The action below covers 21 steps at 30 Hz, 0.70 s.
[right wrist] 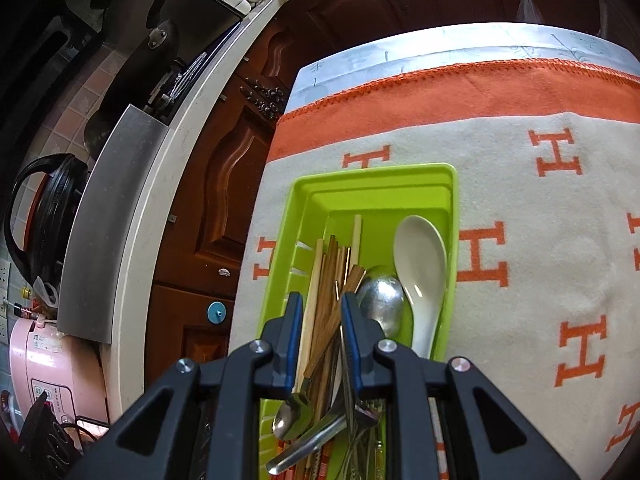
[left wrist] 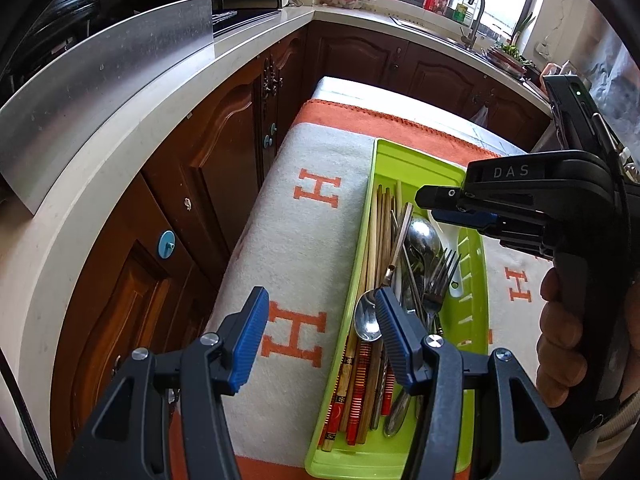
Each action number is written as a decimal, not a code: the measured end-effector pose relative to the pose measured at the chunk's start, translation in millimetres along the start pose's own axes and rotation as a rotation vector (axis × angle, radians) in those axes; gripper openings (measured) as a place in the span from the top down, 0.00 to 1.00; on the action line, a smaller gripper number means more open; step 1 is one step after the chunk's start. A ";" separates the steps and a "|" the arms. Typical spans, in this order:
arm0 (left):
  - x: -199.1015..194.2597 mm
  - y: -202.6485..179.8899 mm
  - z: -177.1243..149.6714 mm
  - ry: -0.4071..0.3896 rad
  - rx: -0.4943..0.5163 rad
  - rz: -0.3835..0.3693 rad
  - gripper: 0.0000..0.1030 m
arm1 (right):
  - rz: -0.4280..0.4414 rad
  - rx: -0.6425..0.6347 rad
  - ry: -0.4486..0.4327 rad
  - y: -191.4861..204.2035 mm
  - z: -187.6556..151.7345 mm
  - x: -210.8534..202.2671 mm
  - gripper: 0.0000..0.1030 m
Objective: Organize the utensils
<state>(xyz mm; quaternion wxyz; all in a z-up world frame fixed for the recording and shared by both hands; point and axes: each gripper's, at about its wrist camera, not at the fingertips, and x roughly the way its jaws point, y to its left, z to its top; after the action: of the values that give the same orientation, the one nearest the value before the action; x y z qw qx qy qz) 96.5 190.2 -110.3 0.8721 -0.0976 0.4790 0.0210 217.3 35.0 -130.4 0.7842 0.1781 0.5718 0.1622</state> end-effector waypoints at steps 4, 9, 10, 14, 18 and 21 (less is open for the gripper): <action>-0.8 -2.7 0.4 0.001 0.007 -0.002 0.48 | -0.017 -0.018 0.004 -0.8 -4.4 -3.8 0.81; -5.6 -11.3 1.7 -0.003 0.030 -0.008 0.47 | -0.070 -0.071 -0.012 -3.7 -14.9 -18.6 0.81; -7.6 -13.8 1.8 -0.005 0.036 -0.011 0.45 | -0.082 -0.080 -0.015 -5.5 -17.8 -22.8 0.81; -19.5 -23.0 1.8 -0.031 0.058 -0.020 0.38 | -0.134 -0.115 -0.025 -16.1 -32.8 -42.2 0.81; -30.2 -33.9 -0.6 -0.044 0.083 -0.037 0.36 | -0.190 -0.151 -0.046 -27.8 -52.3 -67.1 0.81; -39.2 -44.1 -5.9 -0.051 0.103 -0.052 0.29 | -0.220 -0.164 -0.058 -38.5 -66.6 -88.2 0.81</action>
<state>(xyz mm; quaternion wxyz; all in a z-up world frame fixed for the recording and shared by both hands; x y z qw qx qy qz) 76.1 148.1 -73.8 0.8883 -0.0645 0.4541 -0.0238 129.9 -33.2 -93.2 0.8255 0.0544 0.5496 0.1160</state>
